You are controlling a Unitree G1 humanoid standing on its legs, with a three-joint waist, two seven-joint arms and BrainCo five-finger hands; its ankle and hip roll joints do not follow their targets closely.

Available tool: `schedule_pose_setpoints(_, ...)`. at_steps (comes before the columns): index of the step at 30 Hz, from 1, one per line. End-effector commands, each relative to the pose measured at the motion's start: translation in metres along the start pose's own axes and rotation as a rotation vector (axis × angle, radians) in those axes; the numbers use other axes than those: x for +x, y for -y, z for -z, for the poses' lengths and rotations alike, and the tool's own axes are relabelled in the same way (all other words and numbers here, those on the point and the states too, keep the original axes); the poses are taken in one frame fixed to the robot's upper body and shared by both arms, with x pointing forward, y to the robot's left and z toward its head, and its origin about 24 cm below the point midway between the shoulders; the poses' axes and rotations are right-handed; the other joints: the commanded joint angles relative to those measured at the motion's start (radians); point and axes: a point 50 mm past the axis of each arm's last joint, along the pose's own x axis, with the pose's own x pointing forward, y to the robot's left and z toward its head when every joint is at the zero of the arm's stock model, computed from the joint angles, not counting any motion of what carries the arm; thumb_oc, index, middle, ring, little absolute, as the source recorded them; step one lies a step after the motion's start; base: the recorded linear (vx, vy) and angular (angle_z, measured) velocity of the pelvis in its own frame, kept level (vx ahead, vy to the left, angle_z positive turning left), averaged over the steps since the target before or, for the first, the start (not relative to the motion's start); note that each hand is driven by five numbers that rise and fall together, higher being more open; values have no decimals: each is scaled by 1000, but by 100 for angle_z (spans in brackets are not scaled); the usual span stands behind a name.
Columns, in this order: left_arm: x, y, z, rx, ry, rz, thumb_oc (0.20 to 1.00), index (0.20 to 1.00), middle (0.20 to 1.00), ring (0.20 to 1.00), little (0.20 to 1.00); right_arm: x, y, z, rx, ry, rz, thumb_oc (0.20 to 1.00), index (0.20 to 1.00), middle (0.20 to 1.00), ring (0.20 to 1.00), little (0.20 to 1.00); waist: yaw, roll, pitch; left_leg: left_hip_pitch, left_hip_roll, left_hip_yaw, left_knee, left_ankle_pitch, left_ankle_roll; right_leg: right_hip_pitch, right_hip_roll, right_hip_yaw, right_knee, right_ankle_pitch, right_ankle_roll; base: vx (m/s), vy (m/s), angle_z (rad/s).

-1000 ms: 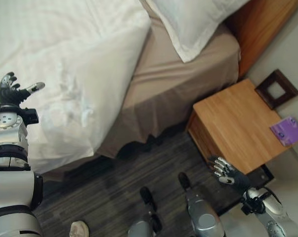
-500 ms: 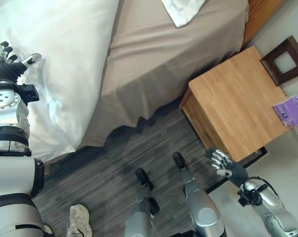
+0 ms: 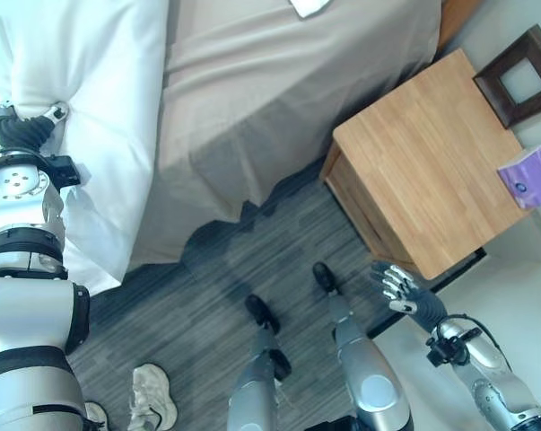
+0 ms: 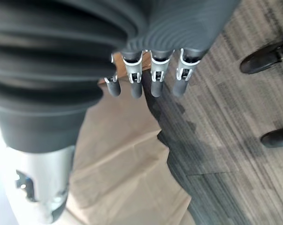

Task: Making the bed.

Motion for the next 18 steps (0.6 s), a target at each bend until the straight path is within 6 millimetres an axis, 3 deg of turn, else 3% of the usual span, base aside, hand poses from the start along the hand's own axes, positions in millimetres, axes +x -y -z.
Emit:
schedule_pose_setpoints(1, 2, 15, -2, 51, -16, 46, 200, 200, 200, 200, 200, -1, 1, -13, 9, 87, 14, 1000, 1000, 1000, 1000, 1000, -25, -25, 15, 126, 30, 16, 7, -63, -72, -41, 7, 12, 20, 4, 74, 12, 0, -10)
schedule_pose_setpoints(4, 1, 42, -14, 63, 51, 114, 200, 200, 200, 200, 200, 1, -1, -13, 4, 83, 1, 1000, 1000, 1000, 1000, 1000, -30, -14, 12, 137, 28, 20, 7, -65, -72, -34, 8, 17, 21, 2, 73, 11, -4, -5)
schedule_pose_setpoints(6, -1, 71, -36, 51, 140, 177, 200, 200, 200, 200, 200, 1, 0, -13, -2, 84, 0, 1000, 1000, 1000, 1000, 1000, -32, -1, 7, 146, 25, 19, 7, -68, -70, -25, 6, 16, 21, -2, 74, 0, 0, 0)
schedule_pose_setpoints(9, -13, 120, -86, 23, 344, 308, 200, 200, 200, 200, 200, 1, 1, -14, -10, 92, 11, 1000, 1000, 1000, 1000, 1000, -38, 26, -5, 158, 17, 9, 7, -71, -67, -6, -2, 10, 20, -8, 73, 22, -13, 7)
schedule_pose_setpoints(10, -14, 120, -86, 23, 344, 309, 200, 200, 200, 200, 200, 0, 1, -14, -9, 92, 12, 1000, 1000, 1000, 1000, 1000, -37, 26, -5, 158, 17, 9, 7, -71, -66, -6, -2, 9, 20, -8, 73, 6, -12, 14)
schedule_pose_setpoints(12, -32, 152, -120, -7, 498, 403, 200, 200, 200, 200, 200, -1, 2, -13, -7, 92, 24, 1000, 1000, 1000, 1000, 1000, -36, 42, -14, 162, 12, 0, 7, -72, -64, 5, -7, 3, 18, -12, 73, 2, -34, 11)
schedule_pose_setpoints(13, -59, 182, -146, -70, 628, 509, 200, 200, 200, 200, 200, -3, 4, -9, -7, 84, 44, 1000, 1000, 1000, 1000, 1000, -38, 63, -26, 167, 4, -10, 7, -74, -61, 16, -16, -5, 17, -17, 74, 12, -30, 11)
schedule_pose_setpoints(18, -95, 222, -164, -70, 742, 669, 200, 200, 200, 200, 200, -6, 7, -6, -21, 64, 62, 1000, 1000, 1000, 1000, 1000, -56, 91, -43, 177, -7, -14, 7, -82, -54, 28, -21, -6, 15, -20, 77, 20, 8, 19)
